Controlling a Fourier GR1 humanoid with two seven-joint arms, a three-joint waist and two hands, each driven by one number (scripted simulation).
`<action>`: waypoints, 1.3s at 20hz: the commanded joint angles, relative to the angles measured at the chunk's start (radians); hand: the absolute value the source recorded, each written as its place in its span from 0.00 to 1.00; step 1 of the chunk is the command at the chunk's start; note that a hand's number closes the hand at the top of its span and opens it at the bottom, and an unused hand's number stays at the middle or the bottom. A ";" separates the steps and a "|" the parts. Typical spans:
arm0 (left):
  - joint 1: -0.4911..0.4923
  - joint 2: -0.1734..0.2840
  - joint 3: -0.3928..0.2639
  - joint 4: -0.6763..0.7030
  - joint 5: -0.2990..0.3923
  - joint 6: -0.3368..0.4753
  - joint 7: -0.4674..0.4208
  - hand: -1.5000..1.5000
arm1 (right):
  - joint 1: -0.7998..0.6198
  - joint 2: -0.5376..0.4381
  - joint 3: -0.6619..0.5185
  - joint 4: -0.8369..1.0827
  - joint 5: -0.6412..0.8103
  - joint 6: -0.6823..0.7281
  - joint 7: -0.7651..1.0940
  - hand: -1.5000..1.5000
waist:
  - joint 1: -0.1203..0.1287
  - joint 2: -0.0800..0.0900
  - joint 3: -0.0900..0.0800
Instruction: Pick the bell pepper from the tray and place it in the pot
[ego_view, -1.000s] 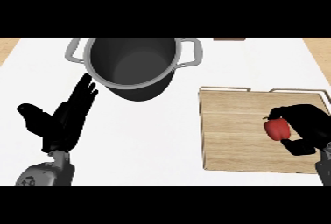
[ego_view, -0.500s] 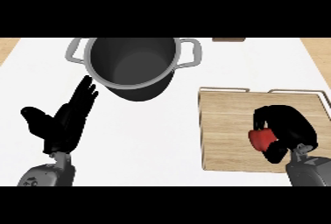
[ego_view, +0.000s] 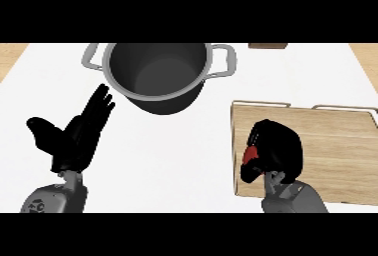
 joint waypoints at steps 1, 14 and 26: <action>-0.001 0.015 0.002 -0.002 -0.006 -0.008 0.008 0.50 | -0.083 0.034 0.171 -0.048 0.094 -0.081 0.336 1.00 | 0.001 -0.003 0.001; -0.050 -0.006 0.010 0.029 -0.002 0.002 0.012 0.50 | -0.631 0.034 0.313 -0.130 0.114 0.035 0.516 1.00 | -0.003 -0.002 0.001; -0.052 -0.020 -0.006 0.045 -0.002 -0.012 -0.010 0.50 | -1.047 0.034 0.032 0.287 -0.063 -0.126 0.409 1.00 | 0.025 0.012 0.000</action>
